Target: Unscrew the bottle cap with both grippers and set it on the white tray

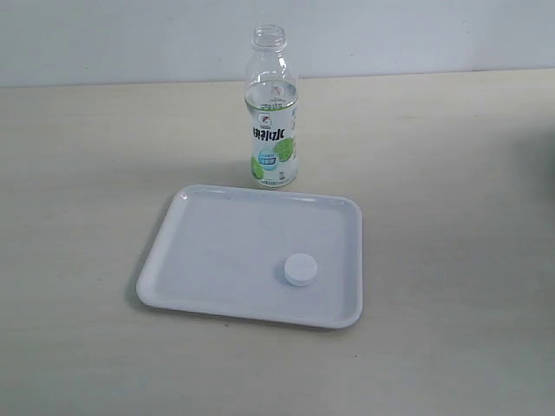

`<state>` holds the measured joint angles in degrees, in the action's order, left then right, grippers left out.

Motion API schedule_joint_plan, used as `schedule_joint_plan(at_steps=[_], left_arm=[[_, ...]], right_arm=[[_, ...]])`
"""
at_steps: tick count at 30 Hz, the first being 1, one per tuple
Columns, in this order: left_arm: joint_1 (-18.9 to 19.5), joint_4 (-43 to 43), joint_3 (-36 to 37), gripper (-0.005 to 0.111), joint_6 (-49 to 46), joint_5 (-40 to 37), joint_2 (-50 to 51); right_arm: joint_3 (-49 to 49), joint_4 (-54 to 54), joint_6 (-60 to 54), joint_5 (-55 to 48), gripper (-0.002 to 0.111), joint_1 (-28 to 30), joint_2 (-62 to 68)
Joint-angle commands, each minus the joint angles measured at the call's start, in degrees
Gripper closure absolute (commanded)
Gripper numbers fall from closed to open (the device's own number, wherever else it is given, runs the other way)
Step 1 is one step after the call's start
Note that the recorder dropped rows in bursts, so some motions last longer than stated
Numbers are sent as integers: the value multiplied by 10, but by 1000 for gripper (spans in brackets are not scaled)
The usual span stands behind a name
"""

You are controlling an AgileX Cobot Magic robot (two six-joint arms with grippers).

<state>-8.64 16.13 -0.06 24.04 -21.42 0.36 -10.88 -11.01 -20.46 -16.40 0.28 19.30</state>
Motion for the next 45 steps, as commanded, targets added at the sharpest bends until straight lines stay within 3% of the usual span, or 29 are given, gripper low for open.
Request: schedule_joint_plan(at_steps=[1, 15, 25, 45], left_arm=[[1, 2, 1, 107, 2, -2, -4], [1, 2, 1, 107, 2, -2, -4], [1, 2, 1, 107, 2, -2, -4], [1, 2, 1, 107, 2, -2, -4]], right_arm=[[11, 2, -5, 22, 108, 3, -6], [48, 14, 48, 41, 108, 26, -101], [75, 180, 238, 30, 108, 45, -171], [109, 185, 232, 54, 108, 45, -193]])
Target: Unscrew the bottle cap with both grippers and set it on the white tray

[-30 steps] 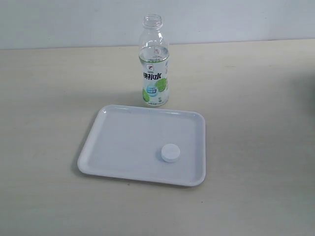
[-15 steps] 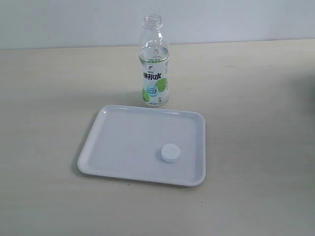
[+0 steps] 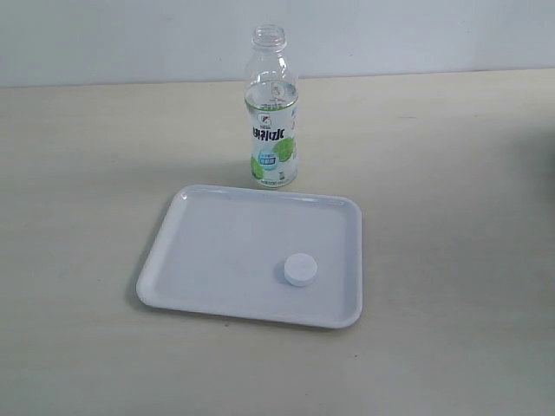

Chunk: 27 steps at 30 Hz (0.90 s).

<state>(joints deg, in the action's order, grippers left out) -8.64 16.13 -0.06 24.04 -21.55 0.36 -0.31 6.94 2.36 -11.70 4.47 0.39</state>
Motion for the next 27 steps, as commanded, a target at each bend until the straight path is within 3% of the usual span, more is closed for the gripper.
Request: schedule_joint_plan(at_steps=[1, 11, 27], left_arm=[[1, 2, 1, 107, 2, -1, -4], [1, 2, 1, 107, 2, -1, -4], [1, 2, 1, 107, 2, -1, -4]], right_arm=[[3, 6, 4, 3, 108, 3, -4], [3, 6, 8, -50, 108, 3, -4], [3, 3, 8, -51, 108, 3, -4]])
